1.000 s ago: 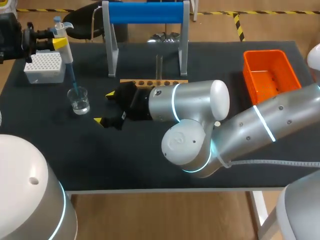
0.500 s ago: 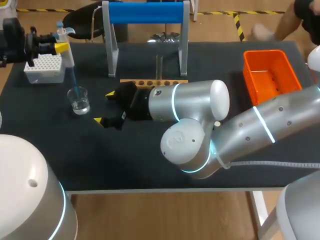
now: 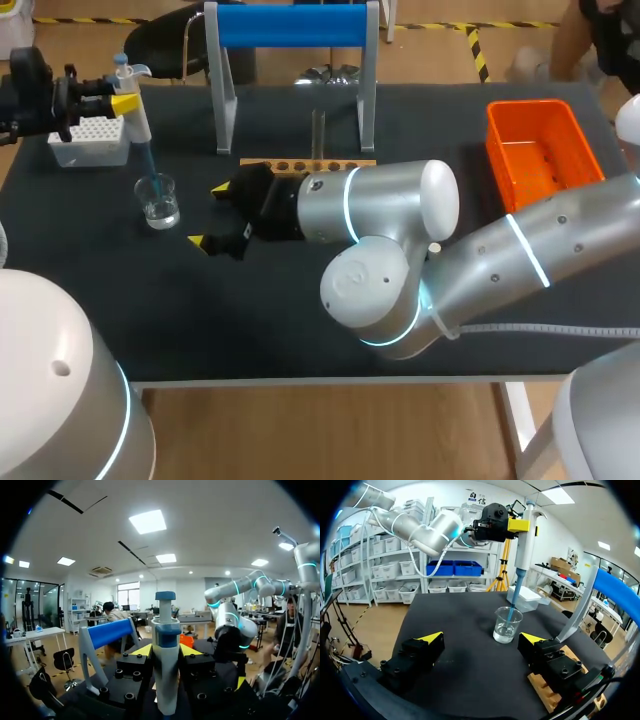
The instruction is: Invert the test tube, pick up the pipette, mount the tip to pipette, aspirate from beaker and dispense into the tube, eject the tip, return the pipette, and cap with the stopper.
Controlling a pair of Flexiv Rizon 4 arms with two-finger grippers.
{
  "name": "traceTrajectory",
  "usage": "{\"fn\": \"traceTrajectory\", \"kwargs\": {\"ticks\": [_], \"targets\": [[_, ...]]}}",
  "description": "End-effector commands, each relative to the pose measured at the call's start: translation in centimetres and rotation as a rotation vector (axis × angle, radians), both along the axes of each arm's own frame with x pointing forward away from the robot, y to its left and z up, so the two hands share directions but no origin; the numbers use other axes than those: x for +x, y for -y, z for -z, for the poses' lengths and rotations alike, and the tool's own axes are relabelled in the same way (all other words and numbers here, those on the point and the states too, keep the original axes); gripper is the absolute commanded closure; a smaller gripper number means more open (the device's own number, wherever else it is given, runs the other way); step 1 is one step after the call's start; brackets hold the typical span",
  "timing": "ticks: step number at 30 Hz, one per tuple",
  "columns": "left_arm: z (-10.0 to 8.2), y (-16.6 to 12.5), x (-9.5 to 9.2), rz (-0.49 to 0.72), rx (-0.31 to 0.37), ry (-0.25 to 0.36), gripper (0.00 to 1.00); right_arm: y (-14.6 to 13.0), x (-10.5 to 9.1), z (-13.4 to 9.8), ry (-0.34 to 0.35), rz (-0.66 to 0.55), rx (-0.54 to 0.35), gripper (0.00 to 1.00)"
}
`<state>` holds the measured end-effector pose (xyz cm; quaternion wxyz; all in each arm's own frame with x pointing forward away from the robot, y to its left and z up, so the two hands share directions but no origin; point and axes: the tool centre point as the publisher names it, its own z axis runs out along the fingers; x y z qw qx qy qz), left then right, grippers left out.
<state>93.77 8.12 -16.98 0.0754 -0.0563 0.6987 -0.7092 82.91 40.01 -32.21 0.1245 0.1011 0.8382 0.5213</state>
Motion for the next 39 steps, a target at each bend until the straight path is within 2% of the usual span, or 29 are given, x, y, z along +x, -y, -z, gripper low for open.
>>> {"fn": "traceTrajectory", "kwargs": {"ticks": [1, 17, 39], "targets": [[0.5, -0.3, 0.4, 0.014, -0.009, 0.000, 1.00, 0.2, 0.0, 0.0, -0.002, -0.002, 0.001, 0.00], [1.8, -0.2, 0.7, 0.021, -0.009, -0.031, 1.00, 0.2, 0.0, 0.0, -0.002, -0.002, 0.001, 0.00], [2.1, -0.4, 0.7, 0.020, -0.013, -0.033, 1.00, 0.2, 0.0, 0.0, -0.002, -0.002, 0.001, 0.00]]}}
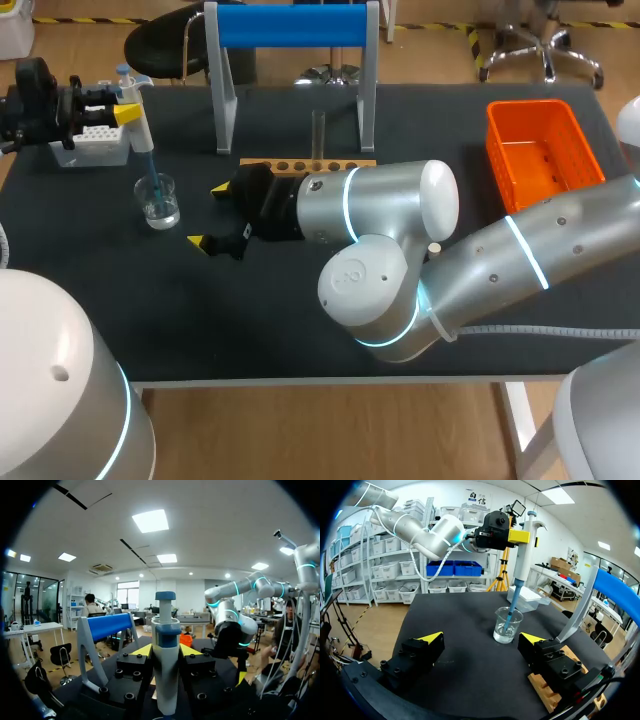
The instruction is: Invert the test tube, pick up the pipette, mount the tip to pipette, aspirate from beaker and dispense into the tube, eject the tip, return the pipette, and cap with the stopper.
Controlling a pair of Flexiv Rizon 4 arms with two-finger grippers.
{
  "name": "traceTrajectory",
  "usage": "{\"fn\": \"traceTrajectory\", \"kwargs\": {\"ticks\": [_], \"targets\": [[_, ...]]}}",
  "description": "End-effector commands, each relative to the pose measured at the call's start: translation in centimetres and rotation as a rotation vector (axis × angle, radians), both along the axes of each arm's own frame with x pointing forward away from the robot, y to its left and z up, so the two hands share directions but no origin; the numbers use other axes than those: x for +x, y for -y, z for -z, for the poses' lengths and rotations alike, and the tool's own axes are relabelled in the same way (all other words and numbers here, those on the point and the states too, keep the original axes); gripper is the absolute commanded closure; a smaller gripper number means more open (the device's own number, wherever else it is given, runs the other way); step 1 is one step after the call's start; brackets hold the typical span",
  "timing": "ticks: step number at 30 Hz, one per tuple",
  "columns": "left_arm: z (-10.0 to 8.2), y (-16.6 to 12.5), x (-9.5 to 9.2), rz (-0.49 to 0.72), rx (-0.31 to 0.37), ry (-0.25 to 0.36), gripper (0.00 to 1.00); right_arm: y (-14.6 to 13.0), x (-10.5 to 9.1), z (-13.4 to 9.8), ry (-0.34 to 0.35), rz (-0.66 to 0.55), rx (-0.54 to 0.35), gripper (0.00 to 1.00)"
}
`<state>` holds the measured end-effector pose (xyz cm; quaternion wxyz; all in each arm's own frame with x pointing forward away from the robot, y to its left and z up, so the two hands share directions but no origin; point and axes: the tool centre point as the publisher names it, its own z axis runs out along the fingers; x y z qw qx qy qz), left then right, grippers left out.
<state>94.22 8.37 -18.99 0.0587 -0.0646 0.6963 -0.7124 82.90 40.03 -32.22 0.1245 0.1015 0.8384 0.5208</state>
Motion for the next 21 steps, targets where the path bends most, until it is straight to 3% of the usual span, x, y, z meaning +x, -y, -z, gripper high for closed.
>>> {"fn": "traceTrajectory", "kwargs": {"ticks": [1, 13, 21], "targets": [[0.1, -0.2, 0.2, 0.007, -0.002, 0.001, 1.00, 0.2, 0.0, 0.0, -0.001, -0.003, 0.002, 0.00], [0.1, -0.2, 0.2, 0.007, -0.002, 0.001, 1.00, 0.2, 0.0, 0.0, -0.001, -0.003, 0.002, 0.00], [0.1, -0.2, 0.2, 0.007, -0.002, 0.001, 1.00, -0.4, -1.2, -1.6, 0.023, -0.180, 0.018, 0.00]]}}
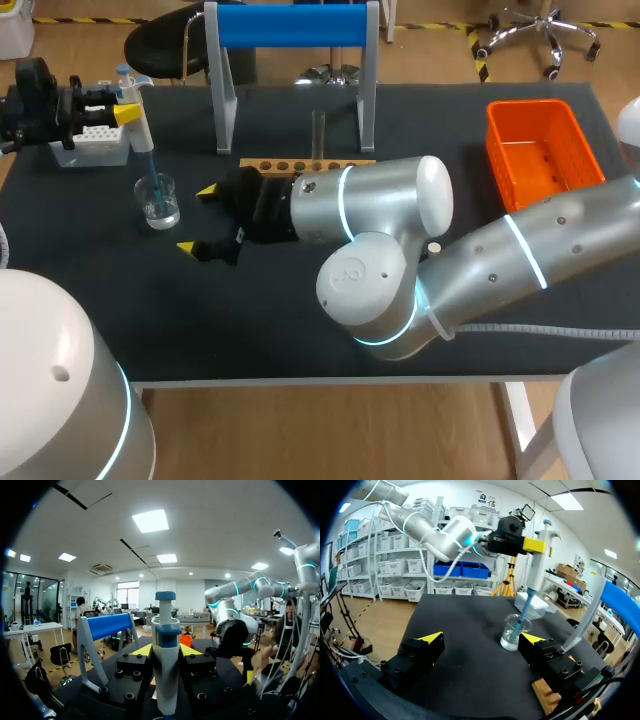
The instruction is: Invert the test tube, pick up the pipette, mount the tip to pipette, aspirate from beaker and dispense into the tube, eject the tip, return the pipette, and cap with the stopper.
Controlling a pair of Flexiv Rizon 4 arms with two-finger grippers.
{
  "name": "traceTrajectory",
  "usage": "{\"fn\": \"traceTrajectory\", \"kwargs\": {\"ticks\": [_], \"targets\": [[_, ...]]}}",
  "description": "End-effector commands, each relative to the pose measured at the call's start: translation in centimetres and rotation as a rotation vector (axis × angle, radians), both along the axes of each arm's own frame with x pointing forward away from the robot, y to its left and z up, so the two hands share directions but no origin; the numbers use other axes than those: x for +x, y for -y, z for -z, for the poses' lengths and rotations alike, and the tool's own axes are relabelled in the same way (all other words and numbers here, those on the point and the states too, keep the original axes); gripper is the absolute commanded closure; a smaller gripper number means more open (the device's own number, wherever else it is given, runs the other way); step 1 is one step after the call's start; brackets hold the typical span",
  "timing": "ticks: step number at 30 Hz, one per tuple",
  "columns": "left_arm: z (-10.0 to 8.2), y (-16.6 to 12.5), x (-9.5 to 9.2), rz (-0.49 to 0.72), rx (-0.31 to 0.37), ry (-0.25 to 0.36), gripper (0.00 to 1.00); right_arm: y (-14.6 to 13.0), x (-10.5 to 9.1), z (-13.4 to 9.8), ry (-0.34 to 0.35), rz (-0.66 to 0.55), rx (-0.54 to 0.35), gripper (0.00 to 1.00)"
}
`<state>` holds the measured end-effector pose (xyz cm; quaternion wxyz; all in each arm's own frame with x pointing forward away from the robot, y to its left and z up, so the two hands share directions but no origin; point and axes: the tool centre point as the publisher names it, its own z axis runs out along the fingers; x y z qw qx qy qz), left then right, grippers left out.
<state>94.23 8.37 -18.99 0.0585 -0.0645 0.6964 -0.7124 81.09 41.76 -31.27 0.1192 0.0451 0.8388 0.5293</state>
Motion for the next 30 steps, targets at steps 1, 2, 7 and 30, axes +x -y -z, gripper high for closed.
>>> {"fn": "traceTrajectory", "kwargs": {"ticks": [1, 2, 7, 30], "targets": [[0.1, -0.2, 0.2, 0.007, -0.002, 0.001, 1.00, 1.3, 0.5, -1.0, -0.038, -0.104, 0.020, 0.00], [0.1, -0.2, 0.2, 0.007, -0.002, 0.001, 1.00, 1.3, 0.4, -1.1, -0.041, -0.112, 0.021, 0.00], [0.1, -0.2, 0.2, 0.007, -0.002, 0.001, 1.00, 1.3, -0.2, -2.3, -0.046, -0.212, 0.026, 0.00], [0.1, -0.2, 0.2, 0.007, -0.002, 0.001, 1.00, 3.4, -0.6, -14.0, -0.044, -0.609, 0.109, 0.00]]}}
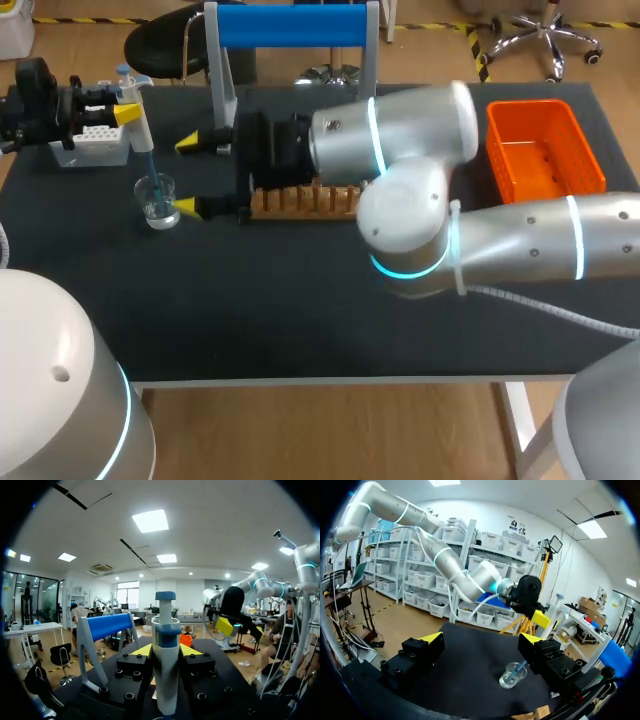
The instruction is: Invert the test tube, pick up the pipette, mount the tip to pipette, aspirate from beaker and dispense into the tube, eject the tip, return the pipette, and cap with the stopper.
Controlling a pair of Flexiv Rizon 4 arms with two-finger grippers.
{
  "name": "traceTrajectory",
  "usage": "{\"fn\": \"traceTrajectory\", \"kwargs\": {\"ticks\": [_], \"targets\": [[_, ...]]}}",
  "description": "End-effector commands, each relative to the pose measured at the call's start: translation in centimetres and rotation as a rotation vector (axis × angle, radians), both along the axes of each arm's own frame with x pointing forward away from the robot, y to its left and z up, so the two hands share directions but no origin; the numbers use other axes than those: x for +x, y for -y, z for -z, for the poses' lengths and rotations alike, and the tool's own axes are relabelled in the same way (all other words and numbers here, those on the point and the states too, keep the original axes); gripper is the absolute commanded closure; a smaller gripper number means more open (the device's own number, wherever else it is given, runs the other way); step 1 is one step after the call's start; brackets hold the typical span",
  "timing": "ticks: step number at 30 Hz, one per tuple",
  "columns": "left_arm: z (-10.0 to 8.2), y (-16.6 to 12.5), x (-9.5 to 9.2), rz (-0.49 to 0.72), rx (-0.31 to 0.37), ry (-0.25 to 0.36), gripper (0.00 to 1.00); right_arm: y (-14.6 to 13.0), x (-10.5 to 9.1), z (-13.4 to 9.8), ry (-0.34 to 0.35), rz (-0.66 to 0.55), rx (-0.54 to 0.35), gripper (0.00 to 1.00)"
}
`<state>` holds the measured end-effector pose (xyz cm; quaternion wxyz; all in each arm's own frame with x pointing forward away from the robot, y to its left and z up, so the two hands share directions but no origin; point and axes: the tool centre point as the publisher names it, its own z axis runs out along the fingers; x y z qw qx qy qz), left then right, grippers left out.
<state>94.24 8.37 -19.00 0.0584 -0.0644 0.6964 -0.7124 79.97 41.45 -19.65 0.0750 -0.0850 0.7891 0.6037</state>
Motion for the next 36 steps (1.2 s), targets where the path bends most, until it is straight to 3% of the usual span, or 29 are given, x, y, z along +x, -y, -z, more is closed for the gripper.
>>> {"fn": "traceTrajectory", "kwargs": {"ticks": [1, 10, 13, 14, 15, 16, 17, 18, 36], "targets": [[0.1, -0.2, 0.2, 0.007, -0.002, 0.001, 1.00, 3.2, 0.8, -3.1, -0.090, -0.344, -0.065, 0.00], [0.1, -0.2, 0.2, 0.007, -0.002, 0.001, 1.00, 3.1, 3.0, -6.4, -0.105, -0.415, -0.033, 0.00], [0.1, -0.2, 0.2, 0.007, -0.002, 0.001, 1.00, 2.8, 3.8, -7.1, -0.105, -0.428, -0.033, 0.25], [0.1, -0.2, 0.2, 0.007, -0.002, 0.001, 1.00, 2.6, 4.2, -7.4, -0.105, -0.438, -0.029, 0.55], [0.1, -0.2, 0.2, 0.007, -0.002, 0.001, 1.00, 2.5, 4.4, -7.6, -0.107, -0.441, -0.027, 0.58], [0.1, -0.2, 0.2, 0.007, -0.002, 0.001, 1.00, 2.3, 4.8, -7.9, -0.113, -0.449, -0.020, 0.71], [0.1, -0.2, 0.2, 0.007, -0.002, 0.001, 1.00, 2.1, 5.0, -8.2, -0.114, -0.450, -0.018, 0.91], [0.1, -0.2, 0.2, 0.007, -0.002, 0.001, 1.00, 1.9, 5.3, -8.3, -0.113, -0.450, -0.018, 1.00], [0.1, -0.2, 0.2, 0.007, -0.002, 0.001, 1.00, -3.4, 8.6, -9.3, -0.205, -0.422, 0.093, 1.00]]}}
